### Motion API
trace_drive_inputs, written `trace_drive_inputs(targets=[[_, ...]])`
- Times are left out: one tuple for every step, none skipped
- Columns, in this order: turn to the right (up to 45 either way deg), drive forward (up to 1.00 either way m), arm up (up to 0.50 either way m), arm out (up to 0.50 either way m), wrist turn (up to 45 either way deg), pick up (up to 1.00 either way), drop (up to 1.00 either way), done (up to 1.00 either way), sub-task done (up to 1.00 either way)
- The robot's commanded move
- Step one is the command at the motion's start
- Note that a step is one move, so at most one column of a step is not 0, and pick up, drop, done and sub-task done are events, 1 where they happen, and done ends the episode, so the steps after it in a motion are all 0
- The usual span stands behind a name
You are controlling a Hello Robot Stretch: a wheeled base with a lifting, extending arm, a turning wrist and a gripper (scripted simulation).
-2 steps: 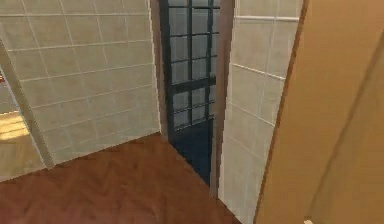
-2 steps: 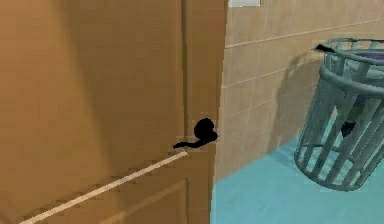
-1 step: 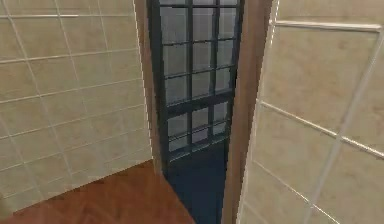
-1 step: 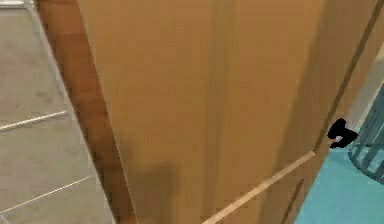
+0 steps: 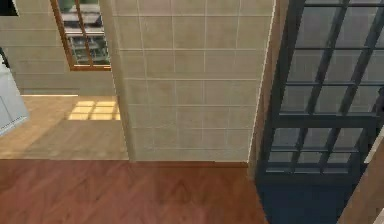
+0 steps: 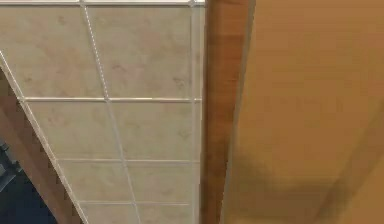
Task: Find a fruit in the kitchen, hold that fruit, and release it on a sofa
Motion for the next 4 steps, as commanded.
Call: trace_drive_inputs(targets=[[0.0,0.75,0.00,0.00,0.0,0.00,0.00,0.00,0.00],[45.0,0.00,0.00,0.00,0.0,0.00,0.00,0.00,0.00],[9.0,0.00,0.00,0.00,0.0,0.00,0.00,0.00,0.00],[0.0,0.50,0.00,0.00,0.0,0.00,0.00,0.00,0.00]])
